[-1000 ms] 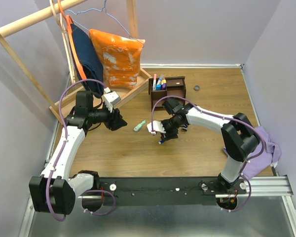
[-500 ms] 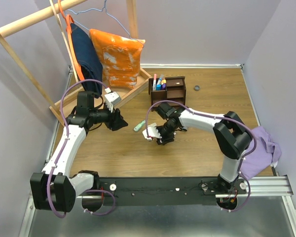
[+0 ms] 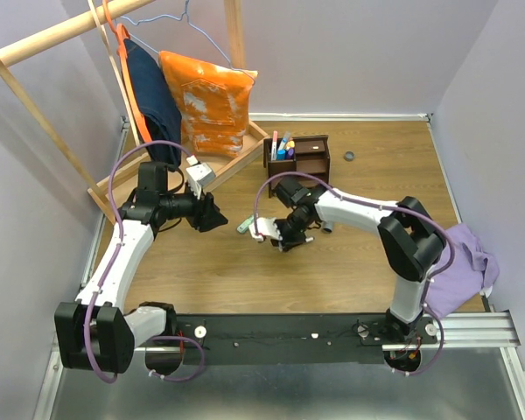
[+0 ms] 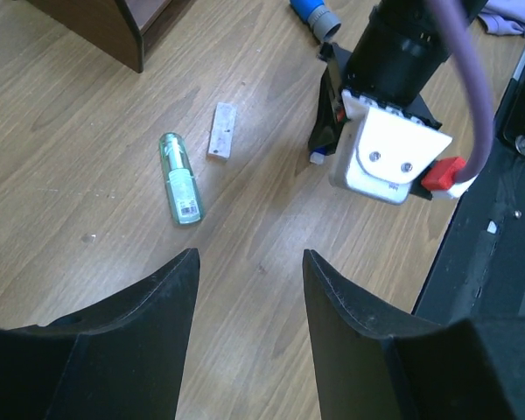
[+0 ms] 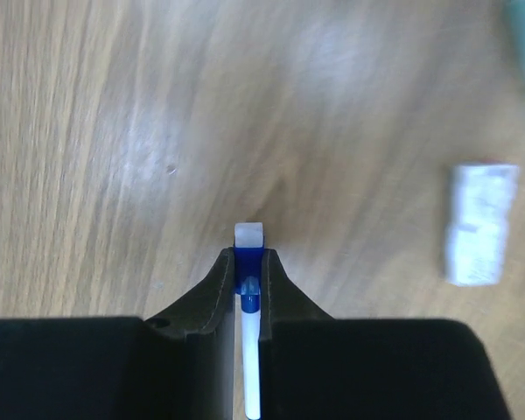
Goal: Sort the stationery into containers
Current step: Pick up the pen from the center of the board, then place the pen in the storage box.
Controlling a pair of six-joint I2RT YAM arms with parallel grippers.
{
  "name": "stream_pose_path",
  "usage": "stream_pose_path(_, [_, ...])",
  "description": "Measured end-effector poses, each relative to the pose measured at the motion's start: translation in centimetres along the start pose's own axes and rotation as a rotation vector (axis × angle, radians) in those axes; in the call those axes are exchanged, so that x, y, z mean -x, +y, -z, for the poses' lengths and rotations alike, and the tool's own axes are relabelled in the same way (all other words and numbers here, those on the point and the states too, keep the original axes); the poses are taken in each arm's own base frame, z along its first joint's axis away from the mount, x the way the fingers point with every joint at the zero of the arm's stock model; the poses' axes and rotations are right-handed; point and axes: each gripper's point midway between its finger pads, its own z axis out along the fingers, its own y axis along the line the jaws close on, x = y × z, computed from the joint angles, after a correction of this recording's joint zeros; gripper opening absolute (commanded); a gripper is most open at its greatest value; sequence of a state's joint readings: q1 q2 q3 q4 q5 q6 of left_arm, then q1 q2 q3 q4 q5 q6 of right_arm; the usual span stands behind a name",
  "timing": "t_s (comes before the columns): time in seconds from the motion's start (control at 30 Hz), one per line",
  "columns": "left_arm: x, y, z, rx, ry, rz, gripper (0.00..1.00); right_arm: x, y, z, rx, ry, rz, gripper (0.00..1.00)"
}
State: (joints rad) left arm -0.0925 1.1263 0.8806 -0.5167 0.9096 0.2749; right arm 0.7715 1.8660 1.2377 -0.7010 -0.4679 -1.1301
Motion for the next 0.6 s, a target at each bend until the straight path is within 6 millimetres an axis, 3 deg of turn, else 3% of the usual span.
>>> stream_pose_path(0.1, [0.0, -0.1, -0.1, -0.009, 0.000, 0.003, 0.59, 2.1, -1.6, 1.9, -0.063, -0.036, -0.063, 0.01])
stream_pose_path(0.17, [0.0, -0.2, -0.1, -0.016, -0.001, 0.005, 0.59, 4.9, -3.8, 4.2, -0.145, -0.102, -0.102, 0.01])
stream_pose_path(0.23, [0.1, -0.1, -0.2, -0.025, -0.001, 0.009, 0.59, 9.5, -7.3, 9.2, -0.300, -0.244, -0.138, 0.01])
stream_pose_path(0.33, [0.2, 0.1, -0.5, -0.036, 0.001, 0.024, 0.59, 13.8, -10.8, 15.6, -0.472, -0.447, -0.184, 0.01])
stream_pose_path(0.4, [0.5, 0.2, -0.7, -0.047, 0.000, 0.034, 0.59, 15.0, -13.2, 20.4, -0.602, -0.607, -0.261, 0.01])
stream_pose_path(0.47, [0.6, 0.3, -0.9, -0.054, 0.000, 0.042, 0.59, 14.7, -15.2, 23.6, -0.699, -0.714, -0.306, 0.01])
stream_pose_path(0.53, [0.8, 0.4, -1.0, -0.060, 0.000, 0.049, 0.59, 13.7, -17.0, 25.6, -0.780, -0.792, -0.345, 0.01])
stream_pose_path(0.6, [1.1, 0.5, -1.1, -0.066, 0.000, 0.053, 0.59, 13.3, -17.8, 25.9, -0.820, -0.844, -0.356, 0.01])
